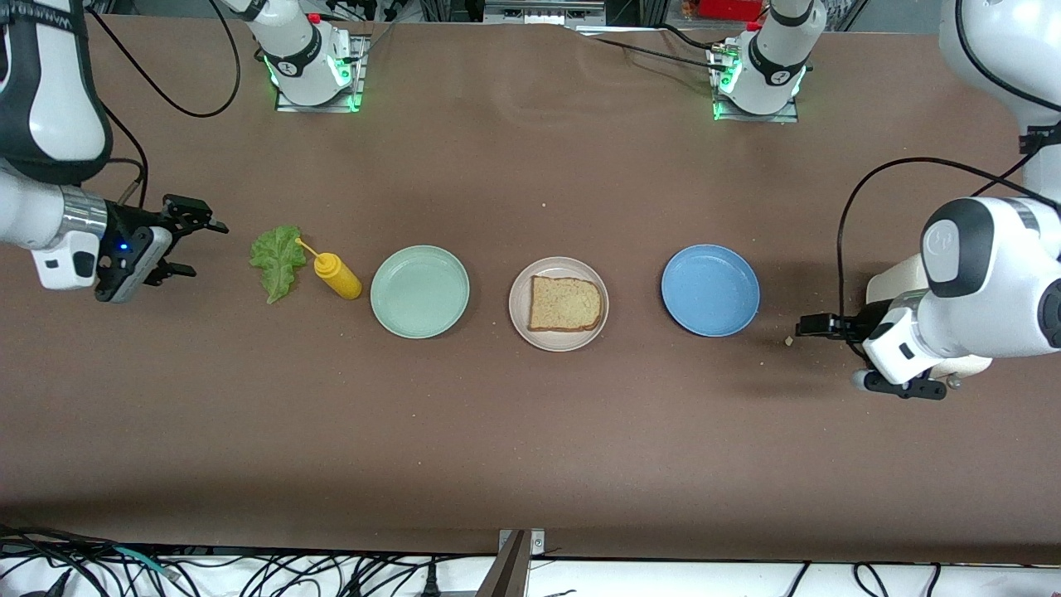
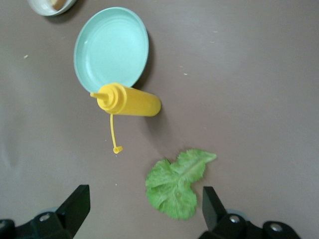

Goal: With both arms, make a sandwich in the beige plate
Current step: 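Withdraw the left gripper while the right gripper reaches the yellow bottle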

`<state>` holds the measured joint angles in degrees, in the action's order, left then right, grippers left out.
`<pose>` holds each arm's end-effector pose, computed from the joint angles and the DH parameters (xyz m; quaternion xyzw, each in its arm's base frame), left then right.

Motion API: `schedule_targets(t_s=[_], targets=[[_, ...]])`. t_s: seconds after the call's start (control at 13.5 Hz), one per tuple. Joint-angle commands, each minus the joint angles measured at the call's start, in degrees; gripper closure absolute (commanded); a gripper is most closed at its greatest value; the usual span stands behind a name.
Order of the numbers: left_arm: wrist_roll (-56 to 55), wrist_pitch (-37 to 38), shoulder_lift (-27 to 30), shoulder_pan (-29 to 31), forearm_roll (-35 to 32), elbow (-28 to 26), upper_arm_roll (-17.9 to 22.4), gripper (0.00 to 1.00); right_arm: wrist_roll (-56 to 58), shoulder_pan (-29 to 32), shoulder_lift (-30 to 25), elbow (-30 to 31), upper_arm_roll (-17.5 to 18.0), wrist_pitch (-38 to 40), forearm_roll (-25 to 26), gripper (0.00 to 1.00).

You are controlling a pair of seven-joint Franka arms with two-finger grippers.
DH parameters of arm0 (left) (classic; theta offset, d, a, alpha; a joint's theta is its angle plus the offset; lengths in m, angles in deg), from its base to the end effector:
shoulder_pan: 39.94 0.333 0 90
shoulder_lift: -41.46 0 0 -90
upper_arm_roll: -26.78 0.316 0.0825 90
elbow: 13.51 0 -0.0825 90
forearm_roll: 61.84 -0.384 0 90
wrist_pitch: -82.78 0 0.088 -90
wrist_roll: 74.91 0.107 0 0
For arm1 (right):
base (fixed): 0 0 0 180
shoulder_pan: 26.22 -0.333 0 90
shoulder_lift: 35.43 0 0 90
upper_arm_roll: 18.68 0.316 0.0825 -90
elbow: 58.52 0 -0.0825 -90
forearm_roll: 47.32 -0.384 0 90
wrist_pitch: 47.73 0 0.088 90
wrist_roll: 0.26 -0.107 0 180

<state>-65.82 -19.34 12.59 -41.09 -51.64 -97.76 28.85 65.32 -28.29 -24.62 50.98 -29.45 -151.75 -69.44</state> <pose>0.6770 -0.0081 0.3743 0.9915 -0.0452 -0.0883 0.0839 0.5694 -0.0520 0.3839 -0.8919 -0.4002 0.0119 0.2103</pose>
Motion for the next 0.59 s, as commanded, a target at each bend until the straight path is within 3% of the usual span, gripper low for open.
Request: schedule_targets(t_s=[0.0, 0.22, 0.52], targets=[[0.23, 2.18, 2.15, 0.02, -2.38, -0.48, 0.3, 0.0, 15.31, 3.64, 5.16, 0.19, -0.13, -0.47, -9.38, 0.0], [0.32, 3.5, 5.04, 0.02, -2.82, -0.48, 1.62, 0.0, 31.58, 5.85, 12.46, 0.02, -0.13, 0.05, -20.29, 0.0], [0.23, 5.78, 8.47, 0.01, -6.24, -0.4, 1.53, 0.0, 53.91, 6.38, 19.14, -0.33, -0.13, 2.77, -31.28, 0.0]])
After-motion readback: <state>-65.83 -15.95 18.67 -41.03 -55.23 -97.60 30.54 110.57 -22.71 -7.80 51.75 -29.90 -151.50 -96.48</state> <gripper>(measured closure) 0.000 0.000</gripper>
